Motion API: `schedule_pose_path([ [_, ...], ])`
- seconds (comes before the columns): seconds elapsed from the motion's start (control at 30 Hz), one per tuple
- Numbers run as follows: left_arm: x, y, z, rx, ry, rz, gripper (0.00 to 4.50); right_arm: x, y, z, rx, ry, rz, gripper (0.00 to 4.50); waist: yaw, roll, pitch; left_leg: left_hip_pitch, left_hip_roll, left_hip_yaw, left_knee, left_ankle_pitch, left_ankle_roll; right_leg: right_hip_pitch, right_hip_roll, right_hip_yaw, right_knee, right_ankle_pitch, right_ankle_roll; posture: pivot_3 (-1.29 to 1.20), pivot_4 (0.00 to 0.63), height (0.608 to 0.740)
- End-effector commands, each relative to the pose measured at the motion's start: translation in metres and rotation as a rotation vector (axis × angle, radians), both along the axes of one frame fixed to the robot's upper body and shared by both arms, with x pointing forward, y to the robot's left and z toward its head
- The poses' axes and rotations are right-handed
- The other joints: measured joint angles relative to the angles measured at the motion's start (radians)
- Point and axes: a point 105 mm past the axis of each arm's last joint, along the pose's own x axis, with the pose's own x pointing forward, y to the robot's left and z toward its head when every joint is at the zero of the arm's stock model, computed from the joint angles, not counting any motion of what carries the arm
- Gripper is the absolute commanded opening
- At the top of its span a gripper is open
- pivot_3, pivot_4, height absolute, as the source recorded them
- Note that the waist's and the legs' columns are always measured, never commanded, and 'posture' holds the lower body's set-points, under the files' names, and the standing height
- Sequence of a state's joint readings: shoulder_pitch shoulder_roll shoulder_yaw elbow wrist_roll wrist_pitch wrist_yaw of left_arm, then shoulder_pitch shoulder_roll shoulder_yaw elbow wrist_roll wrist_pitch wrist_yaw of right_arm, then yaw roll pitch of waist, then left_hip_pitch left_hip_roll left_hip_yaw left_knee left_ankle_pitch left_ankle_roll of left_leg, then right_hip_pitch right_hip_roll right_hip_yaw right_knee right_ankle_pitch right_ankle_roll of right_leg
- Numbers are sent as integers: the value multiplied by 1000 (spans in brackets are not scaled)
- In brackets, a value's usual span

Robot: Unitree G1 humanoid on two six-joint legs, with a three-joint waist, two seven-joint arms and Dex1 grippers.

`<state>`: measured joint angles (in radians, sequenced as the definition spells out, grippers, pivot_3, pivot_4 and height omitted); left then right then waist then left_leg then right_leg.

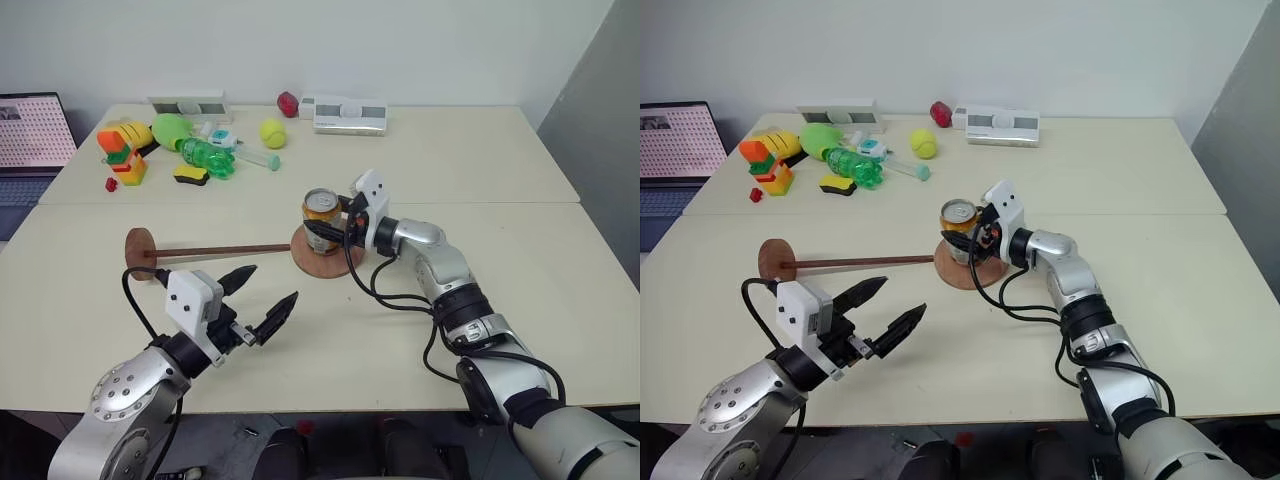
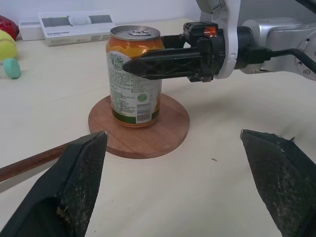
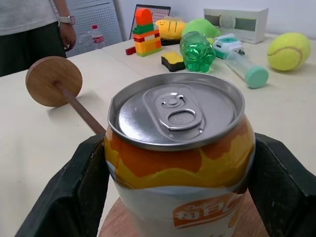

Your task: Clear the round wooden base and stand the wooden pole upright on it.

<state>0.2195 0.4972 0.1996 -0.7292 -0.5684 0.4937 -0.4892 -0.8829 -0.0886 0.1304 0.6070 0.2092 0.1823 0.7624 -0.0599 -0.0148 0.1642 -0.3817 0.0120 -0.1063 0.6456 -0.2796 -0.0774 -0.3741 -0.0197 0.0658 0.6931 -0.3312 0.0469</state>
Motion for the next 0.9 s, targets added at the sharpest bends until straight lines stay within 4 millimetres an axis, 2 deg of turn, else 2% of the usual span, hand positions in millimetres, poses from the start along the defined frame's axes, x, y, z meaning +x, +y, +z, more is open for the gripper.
schedule_pose_path([
  [0.03,0,-5,8,-7,-41,-12,4500,0,0,26,39,-78,14,3512,0,0,0,0,0,0,0,0,0,0,0,0,0,0,0,0,150,740],
  [0.1,1,-5,9,-7,-41,-15,4500,-2,-1,30,49,-82,13,3512,0,0,0,0,0,0,0,0,0,0,0,0,0,0,0,0,150,740],
  [0.23,5,-16,13,-17,-51,-65,4500,-1,-33,67,163,-103,-74,3512,3,1,1,-2,0,0,0,0,0,-1,0,0,0,0,0,0,150,740],
  [0.3,6,-21,14,-24,-54,-92,4500,2,-59,80,182,-127,-168,3512,10,1,1,-3,-1,-1,0,0,0,-1,-1,-1,0,0,0,0,150,740],
  [0.37,11,-31,17,-22,-68,-149,4500,6,-94,92,196,-145,-306,3512,20,2,1,-4,-1,-1,1,0,0,-2,-1,-2,-1,0,0,0,150,740],
  [0.47,20,-41,21,-25,-88,-199,4500,9,-132,98,190,-154,-475,3512,27,1,1,-4,-2,-1,1,0,0,-1,-2,-2,-2,0,0,0,150,740],
  [0.5,22,-44,22,-29,-95,-212,4500,10,-143,99,184,-156,-526,3512,27,1,1,-4,-2,-1,0,0,0,-1,-2,-1,-2,0,0,0,150,740],
  [0.57,29,-55,26,-48,-111,-260,4500,14,-184,90,126,-143,-714,3512,27,1,1,-4,-1,-1,0,0,0,-1,-1,-1,-2,0,0,0,150,740],
  [0.63,31,-65,29,-52,-122,-314,4500,16,-215,77,76,-114,-849,3512,27,1,1,-4,-1,0,0,0,0,-2,-1,-1,-2,0,0,0,150,740],
  [0.73,32,-72,30,-35,-145,-375,4500,16,-235,60,40,-60,-933,3512,20,2,1,-4,-2,2,0,0,0,-2,-1,1,-3,0,0,0,150,740],
  [0.9,32,-76,30,-33,-155,-438,4500,15,-249,41,63,-12,-1001,3512,-8,3,2,-4,-1,7,0,0,0,-5,0,5,1,0,0,0,150,740],
])
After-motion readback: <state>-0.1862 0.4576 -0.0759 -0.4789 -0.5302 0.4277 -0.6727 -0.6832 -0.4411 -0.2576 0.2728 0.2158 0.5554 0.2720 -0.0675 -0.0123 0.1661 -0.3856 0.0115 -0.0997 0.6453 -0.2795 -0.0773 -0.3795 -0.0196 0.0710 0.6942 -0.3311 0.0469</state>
